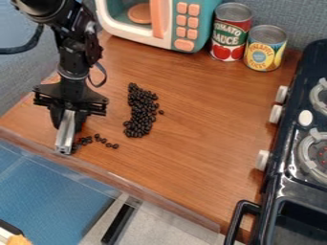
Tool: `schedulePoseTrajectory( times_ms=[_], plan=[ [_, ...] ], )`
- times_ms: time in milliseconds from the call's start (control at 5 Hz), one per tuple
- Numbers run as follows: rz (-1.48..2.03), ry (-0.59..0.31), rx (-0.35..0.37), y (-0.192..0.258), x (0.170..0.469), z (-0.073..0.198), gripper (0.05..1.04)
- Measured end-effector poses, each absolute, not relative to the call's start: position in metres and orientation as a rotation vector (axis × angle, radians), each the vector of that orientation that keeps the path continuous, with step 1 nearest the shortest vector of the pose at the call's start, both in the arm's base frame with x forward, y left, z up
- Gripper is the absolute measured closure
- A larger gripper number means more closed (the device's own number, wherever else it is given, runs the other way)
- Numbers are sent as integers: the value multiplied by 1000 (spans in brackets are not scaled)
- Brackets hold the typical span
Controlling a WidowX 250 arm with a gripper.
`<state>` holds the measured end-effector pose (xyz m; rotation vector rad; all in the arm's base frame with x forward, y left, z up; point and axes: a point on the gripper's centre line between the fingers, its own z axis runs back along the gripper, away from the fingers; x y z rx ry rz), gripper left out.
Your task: Sweep into pile
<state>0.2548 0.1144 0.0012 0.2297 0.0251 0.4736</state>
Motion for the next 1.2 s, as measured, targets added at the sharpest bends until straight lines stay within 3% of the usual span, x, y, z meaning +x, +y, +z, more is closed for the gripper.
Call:
schedulePoseTrajectory(
  times_ms=[1200],
  plan=[
    [688, 47, 108, 91, 292, 3, 697]
  ],
)
